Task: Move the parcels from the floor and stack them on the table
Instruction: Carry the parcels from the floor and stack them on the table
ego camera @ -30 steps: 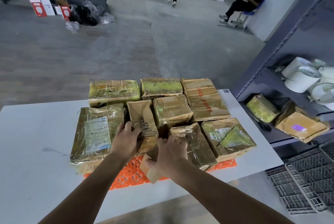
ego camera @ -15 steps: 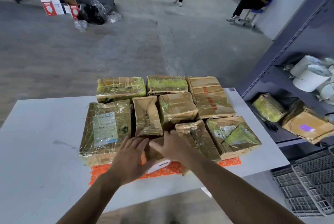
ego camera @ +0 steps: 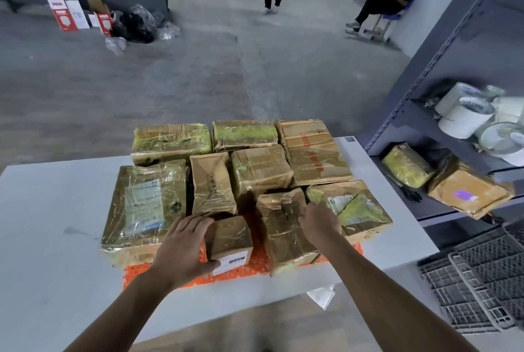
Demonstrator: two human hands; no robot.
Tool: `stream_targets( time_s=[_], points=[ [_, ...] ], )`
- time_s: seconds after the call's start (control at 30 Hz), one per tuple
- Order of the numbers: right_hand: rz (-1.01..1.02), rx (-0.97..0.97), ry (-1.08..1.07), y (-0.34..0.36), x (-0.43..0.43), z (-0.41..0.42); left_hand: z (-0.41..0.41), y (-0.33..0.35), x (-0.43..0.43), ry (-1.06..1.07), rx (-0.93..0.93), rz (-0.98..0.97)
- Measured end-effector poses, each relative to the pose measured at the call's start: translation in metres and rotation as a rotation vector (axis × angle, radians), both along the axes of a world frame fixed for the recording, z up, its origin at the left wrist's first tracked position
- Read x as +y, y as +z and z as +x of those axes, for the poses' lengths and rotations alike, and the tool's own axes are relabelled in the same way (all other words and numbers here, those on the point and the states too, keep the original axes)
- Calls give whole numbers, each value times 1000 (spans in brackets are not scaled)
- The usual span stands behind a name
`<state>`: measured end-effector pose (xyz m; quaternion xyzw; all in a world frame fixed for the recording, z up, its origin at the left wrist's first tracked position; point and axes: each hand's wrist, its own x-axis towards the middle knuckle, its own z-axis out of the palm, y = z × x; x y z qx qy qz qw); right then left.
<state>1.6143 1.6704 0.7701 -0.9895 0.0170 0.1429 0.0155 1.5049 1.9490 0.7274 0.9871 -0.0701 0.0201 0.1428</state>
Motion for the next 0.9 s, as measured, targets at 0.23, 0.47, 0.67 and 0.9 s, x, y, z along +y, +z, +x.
stream_targets(
  time_s=[0.23, 0.47, 0.67, 0.9],
  points=[
    [89, 1, -34, -15, -5, 11, 1, 11, -7, 29, 61, -25],
    [280, -62, -40, -14, -4, 23, 1, 21, -13, 66, 118, -47],
    [287, 5, 55, -13, -5, 38, 2, 19, -17, 35, 121, 100],
    [369, -184, 111, -2, -47, 36, 7, 14, -35, 64, 68, 265]
  ],
)
